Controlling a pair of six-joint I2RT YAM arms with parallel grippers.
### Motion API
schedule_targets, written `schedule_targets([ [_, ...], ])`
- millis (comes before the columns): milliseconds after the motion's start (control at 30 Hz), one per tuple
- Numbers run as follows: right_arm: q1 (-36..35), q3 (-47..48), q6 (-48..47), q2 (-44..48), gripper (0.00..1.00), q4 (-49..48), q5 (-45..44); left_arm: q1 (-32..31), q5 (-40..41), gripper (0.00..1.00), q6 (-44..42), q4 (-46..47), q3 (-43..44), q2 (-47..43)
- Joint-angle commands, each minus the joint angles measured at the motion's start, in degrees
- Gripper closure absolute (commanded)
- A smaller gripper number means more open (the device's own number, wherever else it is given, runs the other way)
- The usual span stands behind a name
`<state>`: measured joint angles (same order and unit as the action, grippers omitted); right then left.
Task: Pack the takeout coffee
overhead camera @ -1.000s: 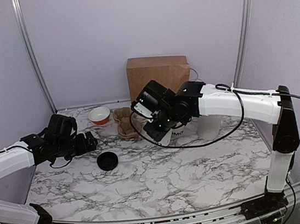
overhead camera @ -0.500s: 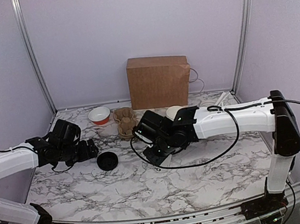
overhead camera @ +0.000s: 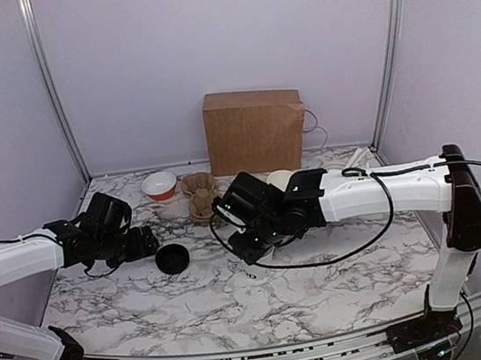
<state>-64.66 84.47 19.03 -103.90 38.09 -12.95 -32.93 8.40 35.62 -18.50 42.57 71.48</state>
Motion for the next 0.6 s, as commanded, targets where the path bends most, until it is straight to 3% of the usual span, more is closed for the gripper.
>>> schedule_targets([
  [0,-0.46,0.48,0.25,4.30,0.64,-2.70,1.35,0.24,-0.45,0.14,-0.46,0.39,-0.29,0.96],
  [233,-0.47,-1.48,0.14,9.15,0.52,-6.71,0.47,0.29,-0.76,0.32,-0.57,0.83,-0.29,2.28],
  [567,2.72,-9.45,1.82,19.39,0.40,-15.87,-0.48,0.31,-1.25,0.43,-1.07,2.29,1.37,6.65],
])
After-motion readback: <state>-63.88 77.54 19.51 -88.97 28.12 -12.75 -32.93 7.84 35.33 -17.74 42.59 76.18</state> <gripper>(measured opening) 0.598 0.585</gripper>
